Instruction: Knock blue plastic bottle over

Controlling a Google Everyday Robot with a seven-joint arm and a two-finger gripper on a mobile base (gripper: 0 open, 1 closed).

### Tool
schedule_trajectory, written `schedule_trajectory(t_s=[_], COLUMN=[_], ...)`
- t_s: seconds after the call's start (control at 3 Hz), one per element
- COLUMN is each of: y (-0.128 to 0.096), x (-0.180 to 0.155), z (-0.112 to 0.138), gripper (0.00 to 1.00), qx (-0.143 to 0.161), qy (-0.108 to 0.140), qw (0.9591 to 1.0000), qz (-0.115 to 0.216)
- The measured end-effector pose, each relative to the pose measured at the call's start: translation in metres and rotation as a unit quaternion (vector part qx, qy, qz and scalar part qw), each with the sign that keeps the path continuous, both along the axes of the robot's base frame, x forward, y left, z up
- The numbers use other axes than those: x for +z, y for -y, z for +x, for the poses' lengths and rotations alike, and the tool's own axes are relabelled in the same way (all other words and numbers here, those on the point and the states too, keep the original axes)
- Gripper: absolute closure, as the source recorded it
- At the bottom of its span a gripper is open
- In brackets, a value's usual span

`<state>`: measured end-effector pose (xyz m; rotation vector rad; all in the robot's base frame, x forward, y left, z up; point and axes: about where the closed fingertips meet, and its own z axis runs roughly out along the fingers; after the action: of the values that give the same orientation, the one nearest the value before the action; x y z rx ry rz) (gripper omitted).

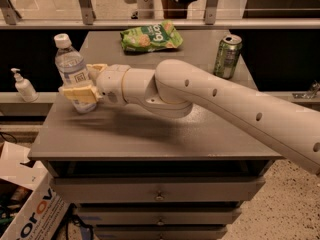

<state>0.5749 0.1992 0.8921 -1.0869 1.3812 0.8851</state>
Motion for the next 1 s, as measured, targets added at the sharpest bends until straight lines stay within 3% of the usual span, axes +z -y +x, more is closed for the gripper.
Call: schedule_trajectory(t_s=[0.67,1.0], y=[0.04,0.064], x=[0.017,0.043], z=[-0.004,-0.01], gripper=[0.88,1.0], qx=[-0.017,-0.012], qy=[-0.002,0.004], qw=[0.9997,0.999], qz=[-0.017,-0.044])
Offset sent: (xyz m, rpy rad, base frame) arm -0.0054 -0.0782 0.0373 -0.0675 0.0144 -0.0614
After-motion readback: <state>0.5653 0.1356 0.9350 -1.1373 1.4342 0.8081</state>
